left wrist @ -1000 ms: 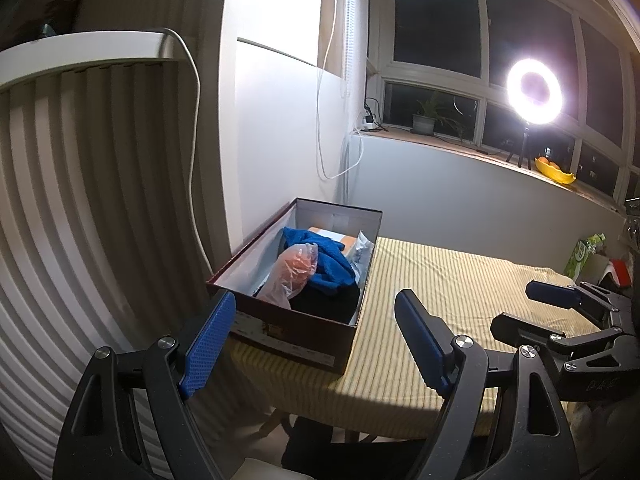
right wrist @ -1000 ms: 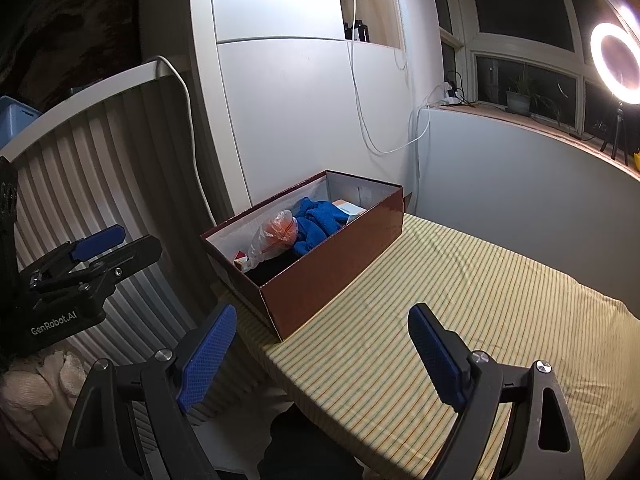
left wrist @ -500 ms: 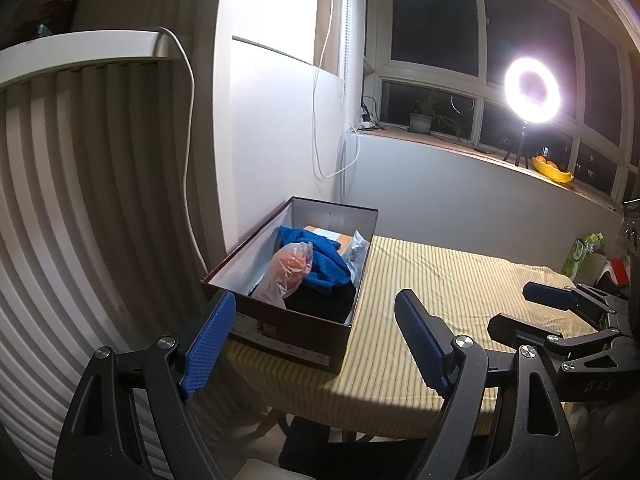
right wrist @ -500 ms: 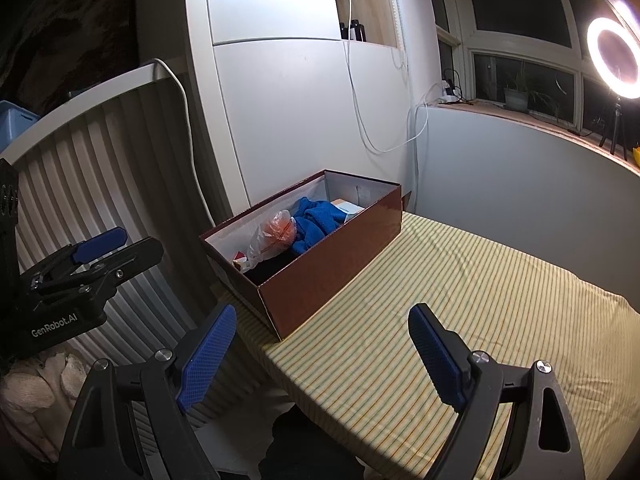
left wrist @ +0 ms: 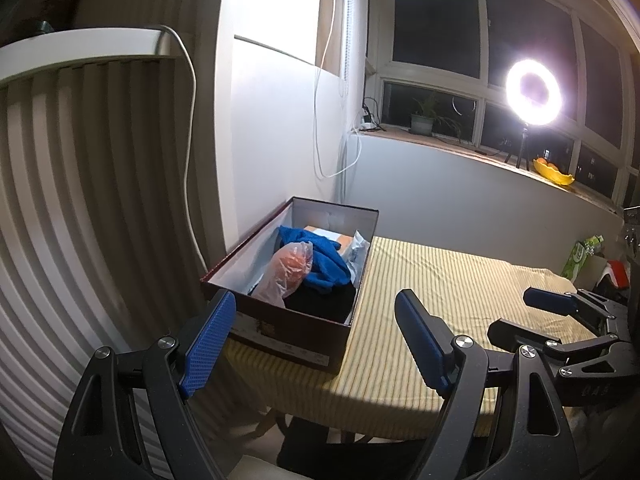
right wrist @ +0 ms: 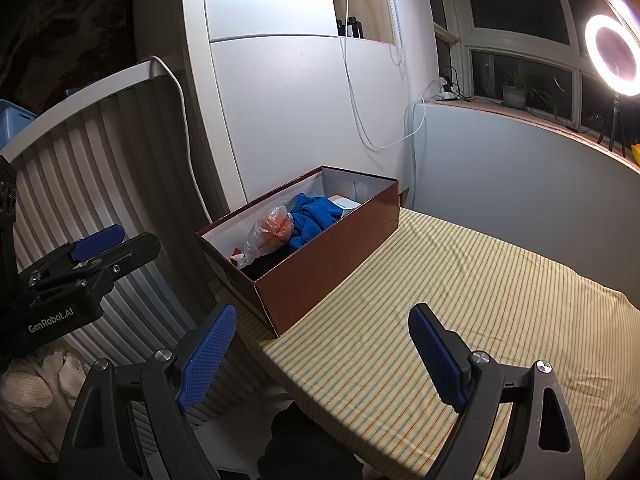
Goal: Organize soft objects
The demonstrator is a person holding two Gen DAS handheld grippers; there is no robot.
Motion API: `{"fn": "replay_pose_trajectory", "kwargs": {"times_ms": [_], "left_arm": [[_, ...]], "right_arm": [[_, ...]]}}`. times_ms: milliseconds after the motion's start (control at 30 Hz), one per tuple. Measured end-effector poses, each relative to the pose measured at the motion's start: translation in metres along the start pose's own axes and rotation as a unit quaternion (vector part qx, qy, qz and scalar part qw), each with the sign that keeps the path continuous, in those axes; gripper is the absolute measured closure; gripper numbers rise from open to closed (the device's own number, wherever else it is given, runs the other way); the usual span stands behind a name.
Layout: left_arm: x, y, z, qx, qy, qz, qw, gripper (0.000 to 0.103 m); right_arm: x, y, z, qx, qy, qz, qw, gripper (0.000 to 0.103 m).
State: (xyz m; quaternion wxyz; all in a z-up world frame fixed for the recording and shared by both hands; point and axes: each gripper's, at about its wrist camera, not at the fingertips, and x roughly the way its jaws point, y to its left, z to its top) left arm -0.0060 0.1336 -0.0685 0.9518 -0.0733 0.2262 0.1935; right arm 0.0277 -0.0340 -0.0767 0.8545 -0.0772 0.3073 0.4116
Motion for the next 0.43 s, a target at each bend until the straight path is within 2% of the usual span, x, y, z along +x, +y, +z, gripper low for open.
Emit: {"fn": "replay_pose_trajectory", "kwargs": {"times_ms": [67, 333, 433], "left_arm": [[-0.0019, -0.0013, -0.0012, 0.004, -0.01, -0.002, 0.9999, 0.021], [0.0045, -0.0003, -0.0039, -0.006, 0.003, -0.001, 1.0, 0.021], [0.0029, -0.0005, -0.004, -0.005, -0.003, -0.005, 1.0, 0.021]], "right_arm": [[0.0003, -0.0006, -0.0014, 0.001, 0.001, 0.0, 1.0, 0.017], [0.0034, -0.0046, -0.0048, 0.008, 0.008, 0.0, 1.0, 0.017], [0.0048, -0.0061, -0.0054, 0.01, 0.01, -0.002, 1.0, 0.017]]}}
